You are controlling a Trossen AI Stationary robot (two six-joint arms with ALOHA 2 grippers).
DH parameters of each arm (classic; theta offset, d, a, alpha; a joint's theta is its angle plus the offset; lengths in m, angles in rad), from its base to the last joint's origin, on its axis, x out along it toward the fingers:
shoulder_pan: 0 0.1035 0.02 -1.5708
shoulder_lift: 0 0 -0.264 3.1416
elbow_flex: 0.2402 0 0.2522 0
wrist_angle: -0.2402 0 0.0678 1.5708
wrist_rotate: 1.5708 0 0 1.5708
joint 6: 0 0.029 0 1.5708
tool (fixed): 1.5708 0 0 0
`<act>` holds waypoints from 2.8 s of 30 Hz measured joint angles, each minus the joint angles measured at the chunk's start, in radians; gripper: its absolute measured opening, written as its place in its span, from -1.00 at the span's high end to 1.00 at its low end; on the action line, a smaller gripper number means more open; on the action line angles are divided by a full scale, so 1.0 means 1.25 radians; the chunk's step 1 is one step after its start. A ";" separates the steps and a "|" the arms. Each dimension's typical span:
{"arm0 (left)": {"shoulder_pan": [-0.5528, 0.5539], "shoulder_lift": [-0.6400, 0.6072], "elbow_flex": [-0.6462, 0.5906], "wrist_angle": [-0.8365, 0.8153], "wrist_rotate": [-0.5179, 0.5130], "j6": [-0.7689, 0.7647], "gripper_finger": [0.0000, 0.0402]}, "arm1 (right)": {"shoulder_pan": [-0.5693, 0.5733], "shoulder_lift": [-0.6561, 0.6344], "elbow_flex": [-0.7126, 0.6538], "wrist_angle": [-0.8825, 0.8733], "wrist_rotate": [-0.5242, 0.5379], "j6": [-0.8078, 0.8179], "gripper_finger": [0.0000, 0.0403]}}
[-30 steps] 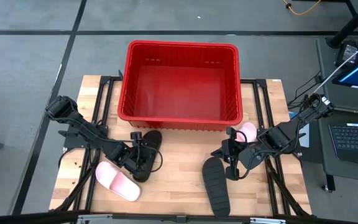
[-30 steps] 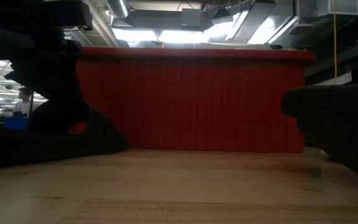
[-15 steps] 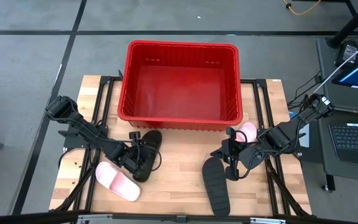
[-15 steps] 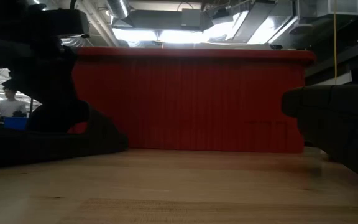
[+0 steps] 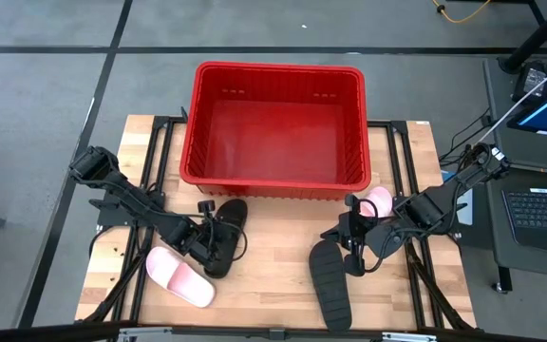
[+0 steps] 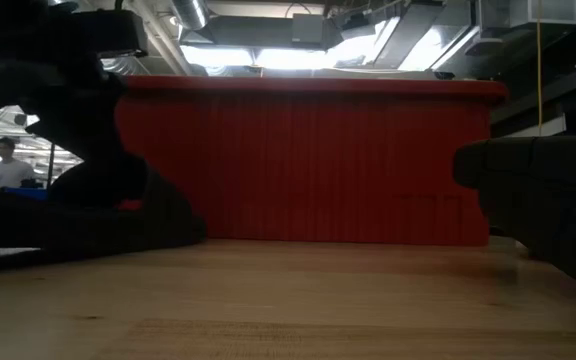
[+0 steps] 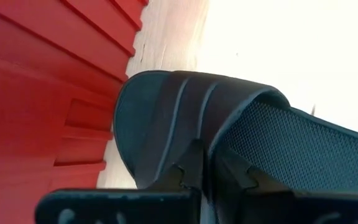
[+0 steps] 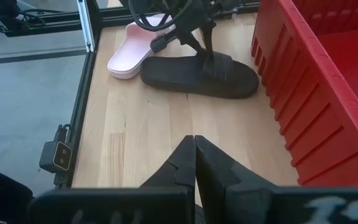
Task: Pick and place slides into bin
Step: Put the left black slide into the red bin
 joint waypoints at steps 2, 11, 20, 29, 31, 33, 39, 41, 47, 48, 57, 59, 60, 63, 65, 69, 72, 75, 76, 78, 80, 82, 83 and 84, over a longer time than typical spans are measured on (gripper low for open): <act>0.000 0.000 0.006 0.000 -0.003 0.002 0.96 | -0.003 0.000 0.000 0.000 0.000 0.001 0.94; -0.025 0.000 0.066 0.006 0.004 0.124 0.97 | -0.004 0.000 0.000 0.002 0.000 -0.001 0.94; -0.065 0.000 0.103 0.005 -0.007 0.219 0.97 | -0.004 0.000 0.000 0.006 0.000 0.000 0.94; -0.076 -0.001 0.191 0.143 -0.055 0.435 0.97 | -0.004 0.000 0.000 0.006 0.000 -0.002 0.94; -0.074 -0.001 0.209 0.166 -0.065 0.500 0.97 | -0.004 0.000 0.000 0.006 0.000 -0.002 0.94; -0.074 -0.002 0.218 0.169 -0.097 0.541 0.97 | -0.004 0.000 0.000 0.006 0.000 -0.002 0.94; -0.062 -0.002 0.264 0.166 -0.178 0.617 0.97 | -0.004 0.000 0.000 0.005 0.000 -0.002 0.94; -0.057 -0.002 0.287 0.167 -0.181 0.651 0.97 | -0.004 0.000 0.000 0.005 0.000 -0.002 0.94; -0.034 -0.002 0.353 0.166 -0.239 0.779 0.97 | -0.004 0.000 0.000 0.005 0.000 -0.002 0.94; -0.028 -0.002 0.364 0.166 -0.256 0.791 0.97 | -0.004 0.000 0.000 0.005 0.000 -0.002 0.94; 0.007 -0.002 0.446 0.167 -0.378 0.869 0.97 | -0.004 0.000 0.000 0.005 0.000 0.000 0.94; 0.013 -0.002 0.452 0.167 -0.389 0.881 0.97 | -0.004 0.000 0.000 0.008 0.000 0.000 0.94; 0.016 -0.002 0.453 0.168 -0.393 0.888 0.97 | -0.004 0.000 0.000 0.016 0.000 0.001 0.94; 0.028 -0.002 0.453 0.177 -0.395 0.903 0.97 | 0.002 0.000 0.000 0.048 0.000 -0.005 0.94; 0.034 -0.002 0.453 0.183 -0.395 0.906 0.97 | 0.004 0.000 0.000 0.076 -0.001 -0.035 0.94; 0.052 -0.002 0.453 0.184 -0.397 0.906 0.97 | 0.004 0.000 0.000 0.123 -0.002 -0.101 0.94; 0.066 -0.002 0.453 0.185 -0.424 0.907 0.97 | 0.004 0.000 0.000 0.136 0.000 -0.130 0.94; 0.083 -0.002 0.453 0.185 -0.433 0.916 0.97 | 0.003 0.000 0.000 0.151 0.000 -0.153 0.94; 0.089 -0.002 0.453 0.185 -0.435 0.918 0.97 | 0.001 0.000 0.000 0.157 0.000 -0.165 0.94; 0.101 -0.002 0.453 0.185 -0.449 0.925 0.97 | -0.007 0.000 0.000 0.181 0.004 -0.190 0.94; 0.113 -0.002 0.453 0.185 -0.468 0.938 0.97 | -0.017 0.000 0.000 0.219 0.031 -0.234 0.94; 0.128 -0.002 0.453 0.185 -0.474 0.946 0.97 | -0.030 0.000 0.000 0.256 0.052 -0.293 0.94; 0.134 -0.002 0.453 0.185 -0.475 0.948 0.97 | -0.037 0.000 0.000 0.273 0.056 -0.325 0.94; 0.141 -0.002 0.453 0.185 -0.475 0.949 0.97 | -0.044 0.000 0.000 0.291 0.057 -0.352 0.94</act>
